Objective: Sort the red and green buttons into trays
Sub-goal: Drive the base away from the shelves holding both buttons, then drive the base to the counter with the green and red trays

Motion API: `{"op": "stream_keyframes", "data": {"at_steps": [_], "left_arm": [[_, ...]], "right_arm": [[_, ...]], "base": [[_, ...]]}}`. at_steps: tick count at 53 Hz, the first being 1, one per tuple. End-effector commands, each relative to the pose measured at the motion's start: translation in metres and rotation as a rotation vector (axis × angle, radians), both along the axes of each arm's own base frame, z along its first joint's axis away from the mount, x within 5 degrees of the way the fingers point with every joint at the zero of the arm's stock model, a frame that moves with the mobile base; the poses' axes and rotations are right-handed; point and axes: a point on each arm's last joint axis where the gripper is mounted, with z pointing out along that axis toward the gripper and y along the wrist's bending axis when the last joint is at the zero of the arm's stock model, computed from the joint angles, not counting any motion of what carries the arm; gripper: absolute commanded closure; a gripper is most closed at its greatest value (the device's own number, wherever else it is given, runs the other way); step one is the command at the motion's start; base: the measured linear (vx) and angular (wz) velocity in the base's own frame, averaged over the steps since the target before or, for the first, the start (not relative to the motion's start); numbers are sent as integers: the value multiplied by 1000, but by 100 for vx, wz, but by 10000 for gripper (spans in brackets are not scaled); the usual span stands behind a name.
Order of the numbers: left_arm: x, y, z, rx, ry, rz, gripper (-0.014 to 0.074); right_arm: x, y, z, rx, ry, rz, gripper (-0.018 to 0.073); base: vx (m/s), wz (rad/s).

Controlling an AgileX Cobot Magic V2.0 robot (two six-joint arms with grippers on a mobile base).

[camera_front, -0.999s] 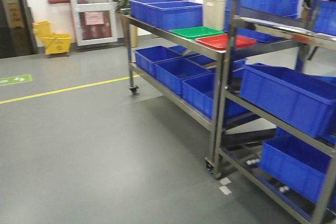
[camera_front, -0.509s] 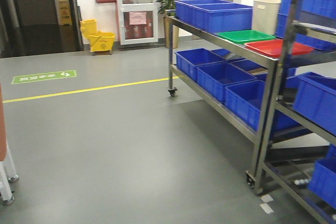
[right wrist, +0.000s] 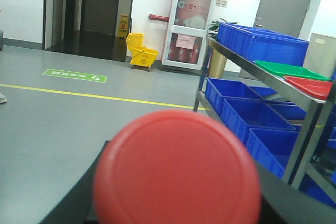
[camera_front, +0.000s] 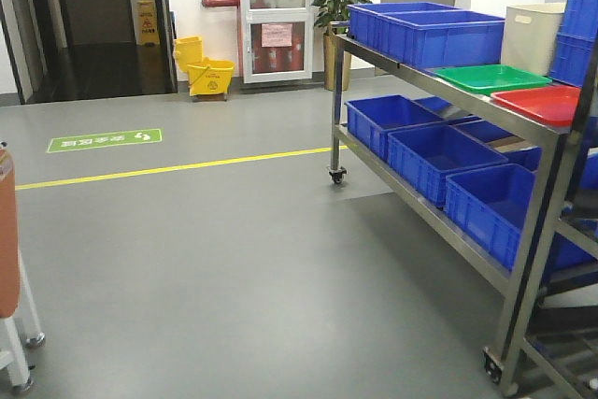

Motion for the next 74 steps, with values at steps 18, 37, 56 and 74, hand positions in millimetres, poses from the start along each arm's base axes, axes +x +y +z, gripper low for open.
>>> {"op": "stream_keyframes", "data": {"at_steps": [18,37,56,74], "left_arm": [[0,-3,17,-36,-97,-31,596],[0,-3,17,-37,-99,-31,596],[0,-3,17,-36,-98,-31,596],[0,-3,17,-36,-98,-31,596]], "right_arm": [[0,1,12,8,-35,10,569],[-1,1,12,8,-36,8,569],[-1,1,12,8,-36,7,569],[-1,1,12,8,-35,7,569]], "base": [[53,-1],[62,22],[68,31],[67,0]]}}
